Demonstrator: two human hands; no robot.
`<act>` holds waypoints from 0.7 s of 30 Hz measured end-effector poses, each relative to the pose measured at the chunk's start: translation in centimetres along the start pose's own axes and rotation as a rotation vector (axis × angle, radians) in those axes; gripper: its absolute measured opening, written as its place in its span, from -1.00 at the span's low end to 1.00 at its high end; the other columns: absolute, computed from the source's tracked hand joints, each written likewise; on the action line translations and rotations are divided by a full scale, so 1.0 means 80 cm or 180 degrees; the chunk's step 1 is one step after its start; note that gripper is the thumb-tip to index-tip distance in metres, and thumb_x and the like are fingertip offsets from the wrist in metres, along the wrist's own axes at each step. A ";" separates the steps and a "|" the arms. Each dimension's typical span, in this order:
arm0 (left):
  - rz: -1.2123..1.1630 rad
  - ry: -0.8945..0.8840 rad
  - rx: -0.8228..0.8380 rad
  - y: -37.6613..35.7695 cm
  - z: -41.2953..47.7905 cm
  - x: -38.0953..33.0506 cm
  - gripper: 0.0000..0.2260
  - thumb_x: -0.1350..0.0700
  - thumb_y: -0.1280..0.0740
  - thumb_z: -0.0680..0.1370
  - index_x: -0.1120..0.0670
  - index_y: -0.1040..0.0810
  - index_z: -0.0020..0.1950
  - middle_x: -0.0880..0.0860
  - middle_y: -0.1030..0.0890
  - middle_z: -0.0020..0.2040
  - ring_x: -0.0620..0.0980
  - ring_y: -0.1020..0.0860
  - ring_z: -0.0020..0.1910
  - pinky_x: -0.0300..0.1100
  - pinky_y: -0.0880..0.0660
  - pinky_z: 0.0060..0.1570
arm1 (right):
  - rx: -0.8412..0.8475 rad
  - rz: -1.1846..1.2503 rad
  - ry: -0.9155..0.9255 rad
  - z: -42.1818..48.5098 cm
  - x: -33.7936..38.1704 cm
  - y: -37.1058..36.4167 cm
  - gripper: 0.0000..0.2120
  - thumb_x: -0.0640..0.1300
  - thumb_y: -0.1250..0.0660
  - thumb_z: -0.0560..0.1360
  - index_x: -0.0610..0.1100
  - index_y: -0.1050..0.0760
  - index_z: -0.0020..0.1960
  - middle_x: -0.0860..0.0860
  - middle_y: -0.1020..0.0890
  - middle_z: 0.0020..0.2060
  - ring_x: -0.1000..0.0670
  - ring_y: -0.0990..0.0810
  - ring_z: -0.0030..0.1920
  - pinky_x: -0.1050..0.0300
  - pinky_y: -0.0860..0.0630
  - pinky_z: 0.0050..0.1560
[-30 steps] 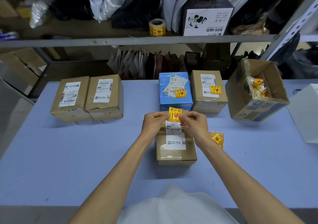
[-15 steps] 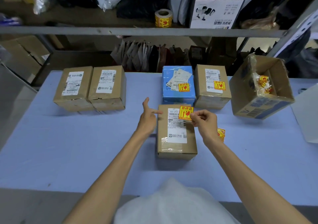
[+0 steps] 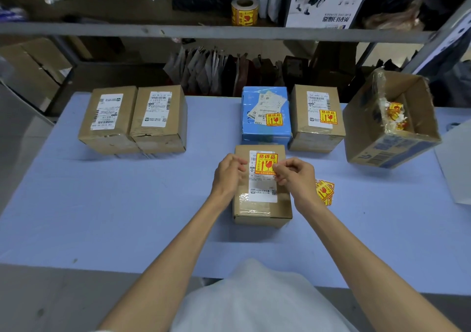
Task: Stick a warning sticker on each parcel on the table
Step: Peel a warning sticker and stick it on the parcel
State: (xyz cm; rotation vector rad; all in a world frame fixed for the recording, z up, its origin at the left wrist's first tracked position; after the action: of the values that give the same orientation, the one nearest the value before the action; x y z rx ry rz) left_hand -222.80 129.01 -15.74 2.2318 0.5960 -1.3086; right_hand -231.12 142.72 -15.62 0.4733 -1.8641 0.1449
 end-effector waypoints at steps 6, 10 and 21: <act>0.0412 -0.0309 0.0000 -0.016 -0.002 0.005 -0.86 0.01 -0.32 0.56 0.09 -0.53 -0.07 -0.03 -0.60 -0.10 -0.15 -0.53 -0.14 -0.33 -0.44 -0.23 | 0.0052 -0.0081 0.0046 -0.002 0.001 0.005 -0.90 -0.21 -0.41 0.48 -0.26 -0.58 -0.12 -0.06 -0.61 -0.38 0.14 -0.54 -0.44 0.33 -0.49 -0.39; 0.0452 -0.0382 0.0032 -0.020 -0.001 0.005 -0.90 0.07 -0.38 0.54 0.09 -0.55 -0.06 -0.05 -0.58 -0.12 -0.16 -0.51 -0.14 -0.42 -0.38 -0.24 | 0.0051 -0.0183 0.0070 -0.002 0.000 0.011 -0.93 -0.22 -0.39 0.49 -0.22 -0.58 -0.15 -0.04 -0.61 -0.38 0.15 -0.54 -0.44 0.36 -0.47 -0.40; 0.0581 -0.0068 0.0197 -0.035 0.000 0.023 -0.87 0.07 -0.28 0.60 0.11 -0.52 0.06 -0.01 -0.57 -0.02 -0.09 -0.52 -0.06 -0.35 -0.44 -0.21 | -0.0327 -0.0767 0.0035 0.007 -0.017 0.014 -0.87 -0.10 -0.43 0.44 0.01 -0.58 -0.27 -0.05 -0.59 -0.02 0.01 -0.57 0.00 0.00 -0.55 -0.04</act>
State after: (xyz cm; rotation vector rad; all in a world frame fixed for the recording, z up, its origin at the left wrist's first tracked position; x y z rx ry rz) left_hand -223.61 131.48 -17.90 2.2591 0.3392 -1.2717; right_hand -231.67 143.86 -16.90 0.6193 -1.7785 -0.1090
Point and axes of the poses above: each hand's wrist, its own z-axis towards the middle knuckle, its own y-axis out of the back of the hand, x = y × z, the point moved 1 cm from there along z, towards the middle knuckle
